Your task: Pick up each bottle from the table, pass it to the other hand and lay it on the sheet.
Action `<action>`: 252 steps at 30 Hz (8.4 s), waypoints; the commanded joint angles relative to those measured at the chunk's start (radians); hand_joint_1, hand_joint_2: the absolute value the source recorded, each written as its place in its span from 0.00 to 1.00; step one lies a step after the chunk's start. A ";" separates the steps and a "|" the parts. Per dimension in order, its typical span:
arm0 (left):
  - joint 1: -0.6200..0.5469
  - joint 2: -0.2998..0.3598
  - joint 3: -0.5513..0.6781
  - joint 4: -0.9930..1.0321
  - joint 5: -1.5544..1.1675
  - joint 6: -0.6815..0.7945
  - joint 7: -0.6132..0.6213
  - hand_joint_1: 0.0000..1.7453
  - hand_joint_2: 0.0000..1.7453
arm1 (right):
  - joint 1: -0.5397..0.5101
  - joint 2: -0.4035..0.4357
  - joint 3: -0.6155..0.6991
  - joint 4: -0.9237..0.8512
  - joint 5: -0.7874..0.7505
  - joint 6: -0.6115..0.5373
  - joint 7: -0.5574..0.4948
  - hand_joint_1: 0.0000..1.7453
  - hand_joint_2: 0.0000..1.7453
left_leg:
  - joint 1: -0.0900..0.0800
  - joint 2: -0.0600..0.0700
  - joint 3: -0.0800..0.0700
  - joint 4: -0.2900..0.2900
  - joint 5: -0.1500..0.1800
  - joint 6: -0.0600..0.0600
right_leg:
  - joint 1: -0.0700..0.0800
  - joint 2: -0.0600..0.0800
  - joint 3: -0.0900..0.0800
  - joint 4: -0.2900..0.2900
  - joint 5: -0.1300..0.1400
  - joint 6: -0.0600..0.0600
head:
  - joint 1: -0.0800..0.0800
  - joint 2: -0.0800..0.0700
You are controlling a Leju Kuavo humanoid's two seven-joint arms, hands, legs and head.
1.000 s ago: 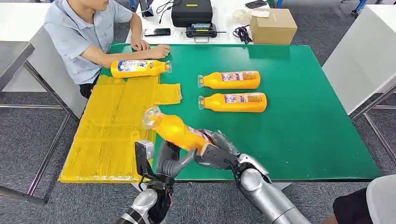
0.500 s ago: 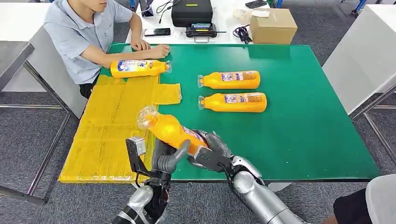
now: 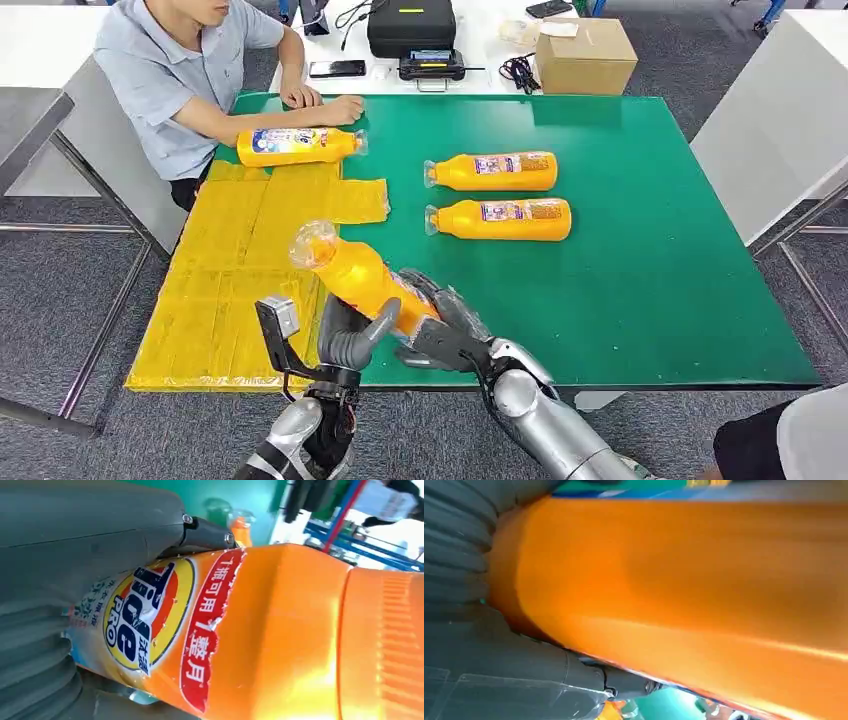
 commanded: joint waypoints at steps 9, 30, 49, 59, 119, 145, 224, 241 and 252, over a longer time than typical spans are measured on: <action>0.002 0.046 0.015 -0.114 0.002 0.016 -0.024 1.00 1.00 | -0.001 0.038 0.007 0.103 -0.004 -0.045 -0.003 0.00 1.00 | 0.001 0.001 0.004 0.000 -0.002 -0.002 | 0.002 0.000 0.004 -0.001 -0.002 -0.003 | 0.000 0.000; -0.042 0.001 0.448 0.027 -1.836 0.406 0.176 1.00 1.00 | 0.024 0.082 -0.130 0.114 0.058 -0.108 -0.072 0.00 1.00 | 0.001 0.001 0.003 0.000 -0.001 -0.002 | 0.001 0.000 0.003 0.000 -0.001 -0.002 | 0.000 0.000; -0.432 0.203 0.277 0.756 -2.010 0.231 0.527 1.00 1.00 | -0.003 0.089 -0.162 0.160 0.053 -0.056 -0.093 0.00 1.00 | 0.002 0.000 0.002 0.000 0.002 -0.003 | 0.001 0.000 0.001 0.001 0.000 -0.002 | 0.000 0.000; -0.430 0.180 0.310 0.749 -1.927 0.178 0.504 0.80 1.00 | 0.013 0.091 -0.184 0.153 0.062 -0.052 -0.092 0.00 1.00 | 0.003 0.003 0.005 0.000 0.000 -0.005 | 0.002 0.003 0.003 0.001 0.000 -0.003 | 0.000 0.000; 0.012 0.005 0.556 -0.070 -1.872 0.406 0.103 0.00 1.00 | 0.119 0.121 -0.196 0.097 0.113 -0.124 -0.057 0.00 1.00 | 0.001 0.004 0.001 0.000 0.000 -0.004 | 0.001 0.003 -0.001 0.001 0.000 -0.002 | 0.000 0.000; 0.072 -0.007 0.179 -0.081 -1.071 0.397 -0.117 0.00 1.00 | 0.224 0.102 -0.311 -0.078 -0.181 -0.078 -0.055 0.00 1.00 | 0.001 -0.001 0.002 -0.001 0.001 -0.004 | 0.000 -0.002 0.001 0.000 -0.001 -0.002 | 0.000 0.000; 0.221 0.077 0.098 -0.362 -0.732 0.284 0.083 0.00 1.00 | 0.041 -0.187 -0.256 0.019 0.888 -0.302 0.480 0.00 1.00 | 0.001 0.002 0.003 -0.001 0.000 -0.004 | 0.001 0.002 0.002 -0.001 0.000 -0.002 | 0.000 0.000; 0.193 0.081 0.067 -0.323 -0.741 0.248 0.115 0.00 1.00 | -0.031 -0.193 -0.211 0.170 0.801 -0.189 0.466 0.00 1.00 | 0.000 0.001 0.004 -0.001 0.000 -0.003 | 0.000 0.000 0.003 -0.001 0.000 -0.001 | 0.000 0.000; 0.178 0.079 0.060 -0.309 -0.744 0.245 0.116 0.00 1.00 | -0.041 -0.181 -0.182 0.155 0.771 -0.257 0.399 1.00 1.00 | 0.001 0.002 0.005 -0.001 0.000 -0.003 | 0.001 0.001 0.004 -0.001 0.000 -0.002 | 0.000 0.000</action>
